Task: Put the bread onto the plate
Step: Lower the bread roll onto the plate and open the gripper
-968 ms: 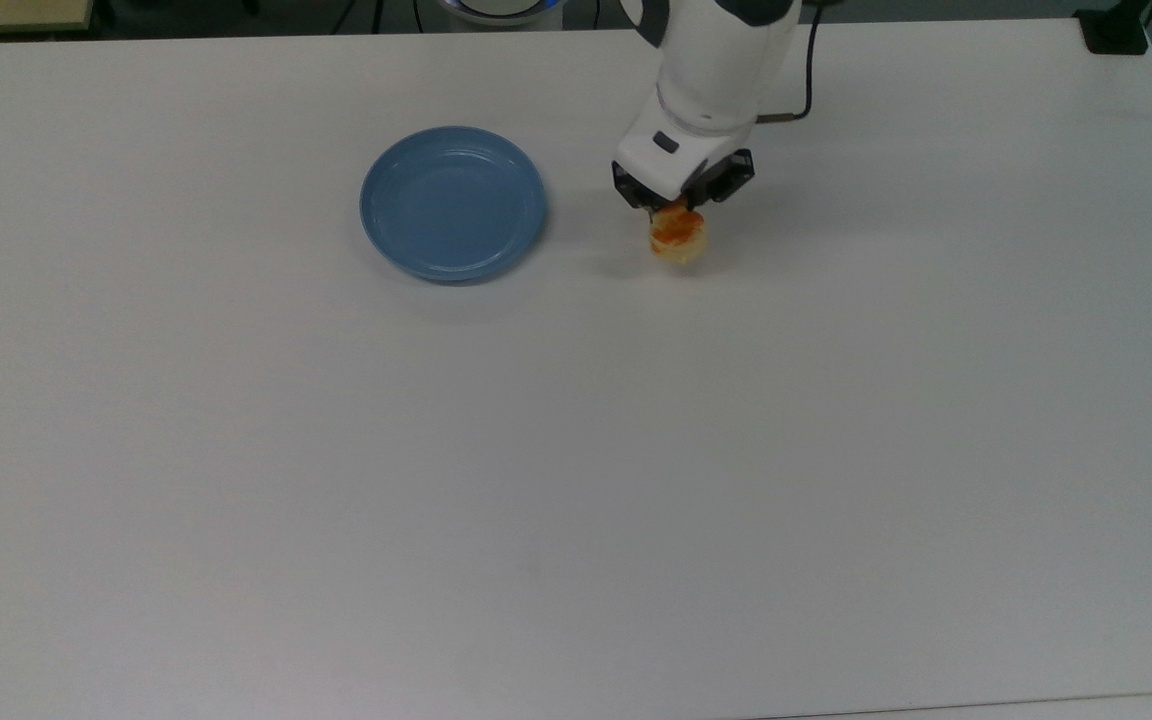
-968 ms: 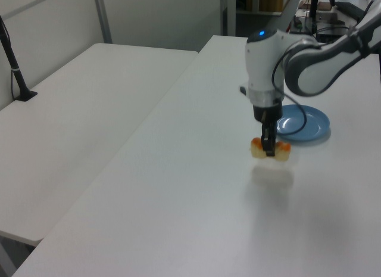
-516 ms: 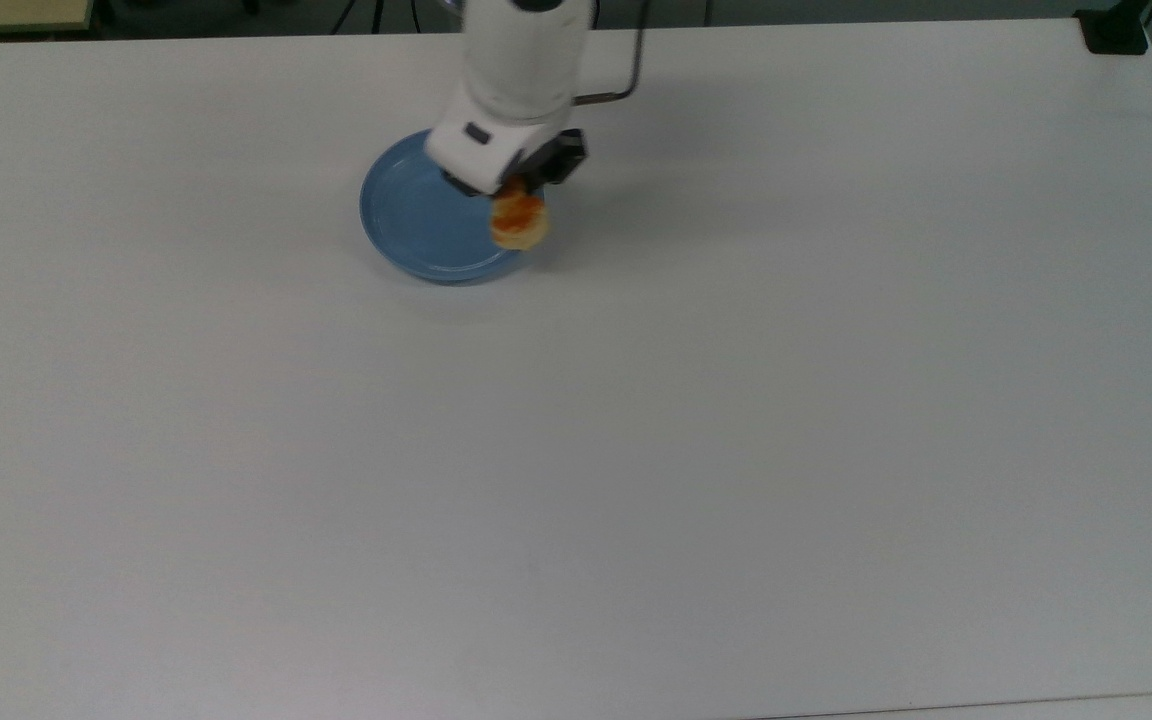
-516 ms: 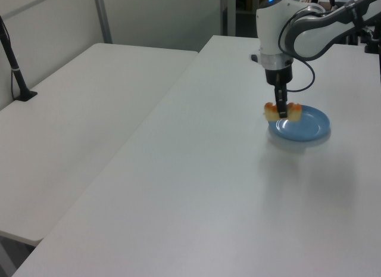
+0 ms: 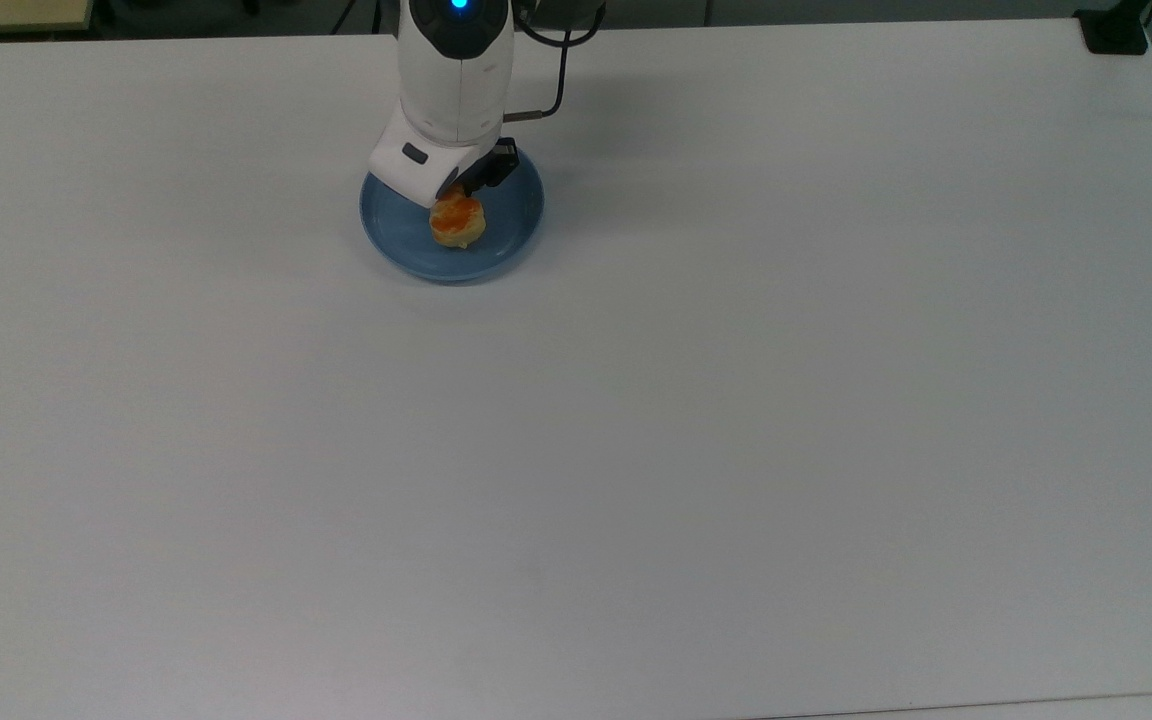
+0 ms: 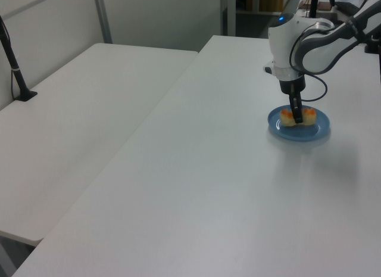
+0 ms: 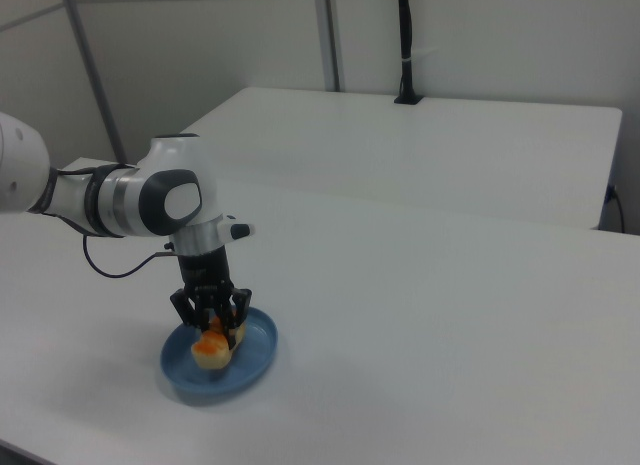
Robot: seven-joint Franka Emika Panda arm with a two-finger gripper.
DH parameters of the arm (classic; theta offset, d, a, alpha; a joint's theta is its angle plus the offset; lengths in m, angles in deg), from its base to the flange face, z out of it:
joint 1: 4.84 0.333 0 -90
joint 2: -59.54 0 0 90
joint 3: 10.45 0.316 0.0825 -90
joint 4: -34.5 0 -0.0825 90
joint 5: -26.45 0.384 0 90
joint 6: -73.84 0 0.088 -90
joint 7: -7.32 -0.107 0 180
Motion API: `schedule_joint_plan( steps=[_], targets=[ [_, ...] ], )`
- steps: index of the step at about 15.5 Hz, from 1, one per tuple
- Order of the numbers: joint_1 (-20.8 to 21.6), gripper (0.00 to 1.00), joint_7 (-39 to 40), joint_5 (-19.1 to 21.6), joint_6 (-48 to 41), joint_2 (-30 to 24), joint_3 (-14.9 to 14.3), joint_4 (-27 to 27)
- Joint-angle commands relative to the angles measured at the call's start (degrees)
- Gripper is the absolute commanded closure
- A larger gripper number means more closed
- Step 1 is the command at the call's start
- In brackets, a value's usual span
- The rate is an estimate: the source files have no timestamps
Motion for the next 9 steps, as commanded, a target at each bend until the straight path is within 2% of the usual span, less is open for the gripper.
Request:
schedule_joint_plan(
  steps=[1, 6, 7, 9],
  targets=[
    [-0.1, 0.00, -0.3, -0.9, 0.9, -2.4, 0.3, 2.0],
    [-0.1, 0.00, -0.4, -0.3, -2.6, -3.6, 0.3, -0.1],
    [0.0, 0.00, -0.5, -0.1, -4.7, -3.7, 0.3, -1.6],
    [0.6, 0.00, -1.2, 1.4, -11.6, -4.3, 0.3, -8.0]
  ],
)
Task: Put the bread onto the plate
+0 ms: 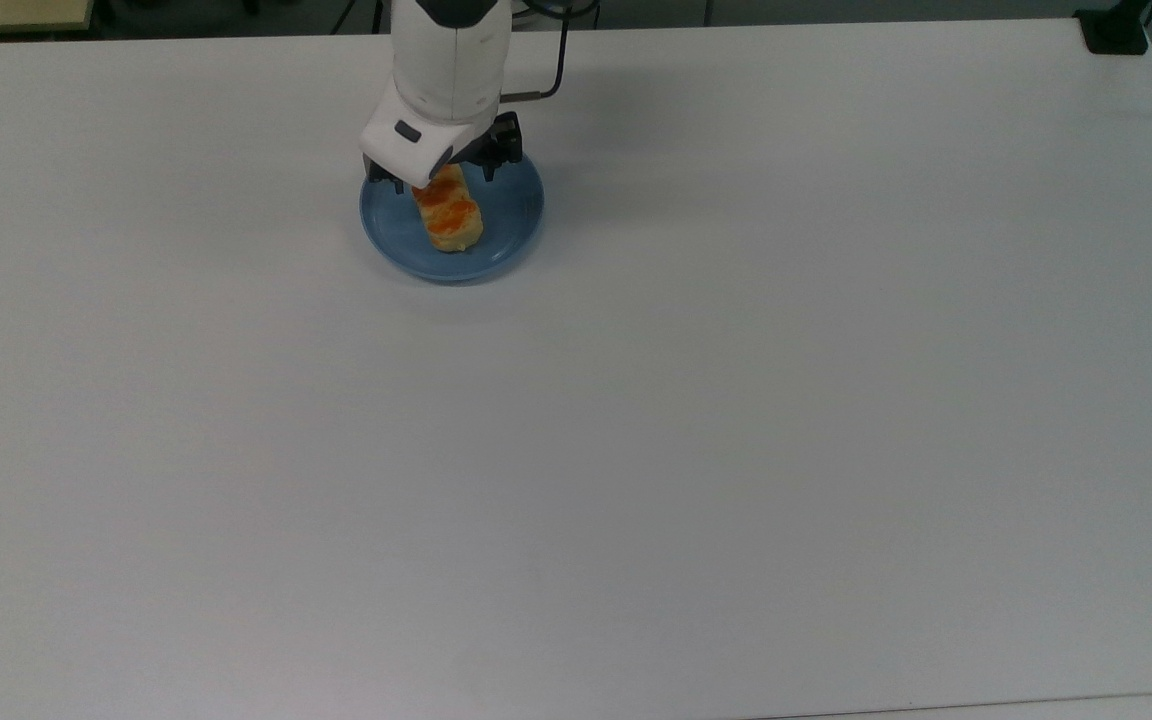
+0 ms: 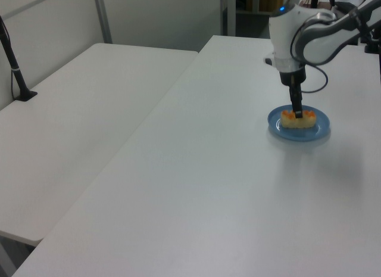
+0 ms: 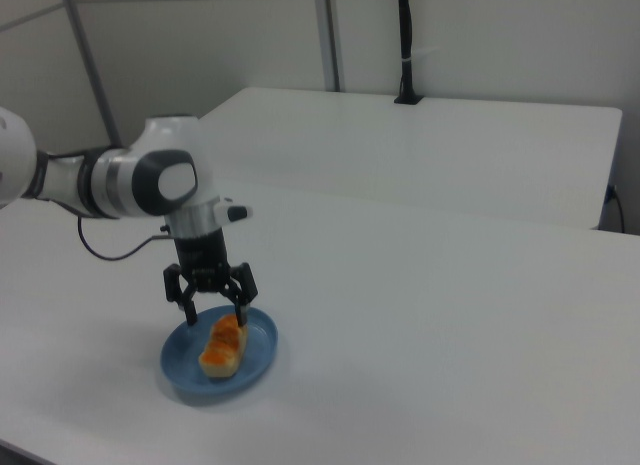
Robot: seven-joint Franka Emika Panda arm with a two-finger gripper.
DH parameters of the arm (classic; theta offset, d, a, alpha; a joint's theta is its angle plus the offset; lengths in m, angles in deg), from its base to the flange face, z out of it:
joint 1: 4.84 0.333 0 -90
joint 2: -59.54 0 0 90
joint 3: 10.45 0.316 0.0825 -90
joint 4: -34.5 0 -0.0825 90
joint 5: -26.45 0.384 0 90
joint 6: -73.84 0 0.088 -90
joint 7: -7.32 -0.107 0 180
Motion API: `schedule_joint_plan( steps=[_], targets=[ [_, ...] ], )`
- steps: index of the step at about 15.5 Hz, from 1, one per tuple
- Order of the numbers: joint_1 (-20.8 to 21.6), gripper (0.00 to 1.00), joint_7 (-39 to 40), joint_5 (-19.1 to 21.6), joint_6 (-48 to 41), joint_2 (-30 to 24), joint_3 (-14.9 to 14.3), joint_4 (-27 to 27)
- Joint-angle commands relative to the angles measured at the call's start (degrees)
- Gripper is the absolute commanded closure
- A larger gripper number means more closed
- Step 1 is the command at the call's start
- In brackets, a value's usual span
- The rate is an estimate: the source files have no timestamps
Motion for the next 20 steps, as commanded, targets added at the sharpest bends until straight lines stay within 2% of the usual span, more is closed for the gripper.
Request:
schedule_joint_plan(
  steps=[1, 5, 8, 11, 13, 20],
  targets=[
    [0.7, 0.00, -1.3, 2.3, -9.9, -2.2, 0.4, -8.4],
    [0.5, 0.00, -2.1, 6.2, -19.0, -2.2, -0.2, -22.3],
    [0.0, 0.00, -6.4, 6.8, -21.7, -2.2, -0.6, -27.7],
    [0.0, 0.00, -8.9, 7.5, -21.8, -3.6, -2.1, -29.2],
    [0.0, 0.00, -8.8, 9.8, -22.7, -5.0, -3.4, -29.1],
    [0.0, 0.00, -8.7, 9.5, -22.9, -4.9, -3.4, -29.1]
  ],
)
